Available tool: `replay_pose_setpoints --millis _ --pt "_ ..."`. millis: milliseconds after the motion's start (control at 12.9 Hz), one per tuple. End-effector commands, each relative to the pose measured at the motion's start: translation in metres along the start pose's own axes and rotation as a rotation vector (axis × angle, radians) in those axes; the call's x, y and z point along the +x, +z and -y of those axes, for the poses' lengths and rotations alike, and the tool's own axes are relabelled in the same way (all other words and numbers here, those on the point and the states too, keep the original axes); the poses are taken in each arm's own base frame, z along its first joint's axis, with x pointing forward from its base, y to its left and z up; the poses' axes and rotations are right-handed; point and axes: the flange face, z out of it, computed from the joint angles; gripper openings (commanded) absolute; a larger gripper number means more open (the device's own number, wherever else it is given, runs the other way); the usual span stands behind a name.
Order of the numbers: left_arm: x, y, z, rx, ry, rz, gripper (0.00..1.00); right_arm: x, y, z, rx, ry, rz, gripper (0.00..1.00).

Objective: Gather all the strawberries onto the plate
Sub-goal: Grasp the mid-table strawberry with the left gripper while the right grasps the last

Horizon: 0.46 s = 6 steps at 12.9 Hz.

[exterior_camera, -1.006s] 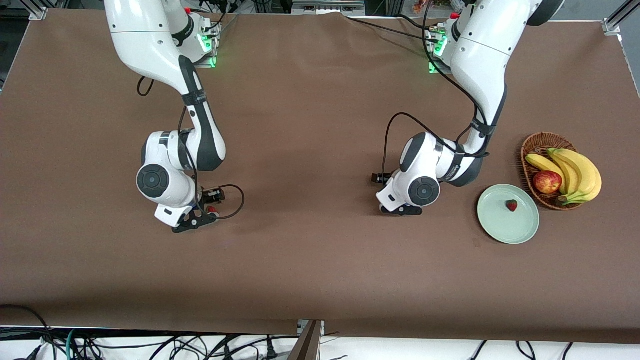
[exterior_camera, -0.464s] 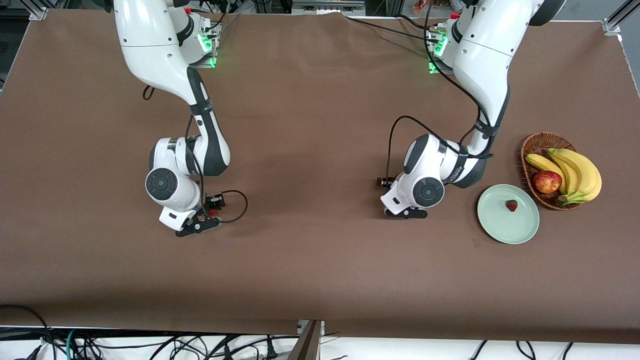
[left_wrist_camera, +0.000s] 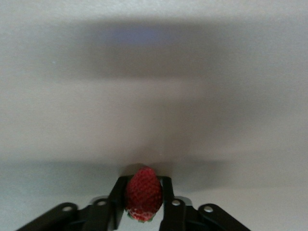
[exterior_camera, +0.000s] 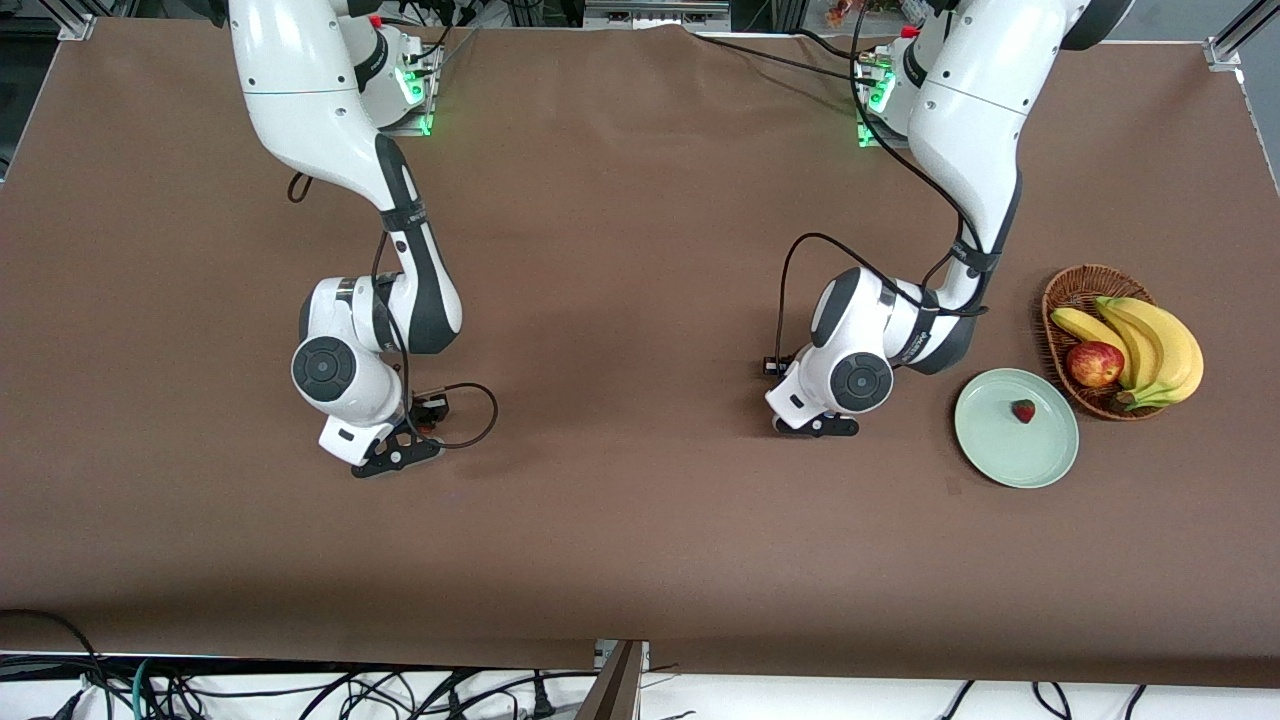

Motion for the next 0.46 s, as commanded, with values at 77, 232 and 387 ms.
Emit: replay_pose_setpoints --millis 77,232,387 --pt "0.013 -0.013 0.048 -0.018 0.008 -0.006 0.0 0.016 -0.032 0.03 0.082 0.022 0.029 0.2" --pt "0.028 -0.045 0.097 -0.048 0.068 -0.015 0.0 0.025 -0.054 0.057 0.147 0.129 0.069 0.2" --pt "0.038 -0.065 0.16 -0.049 0.04 0.003 0.0 0.028 -0.065 0.095 0.17 0.166 0.078 0.21"
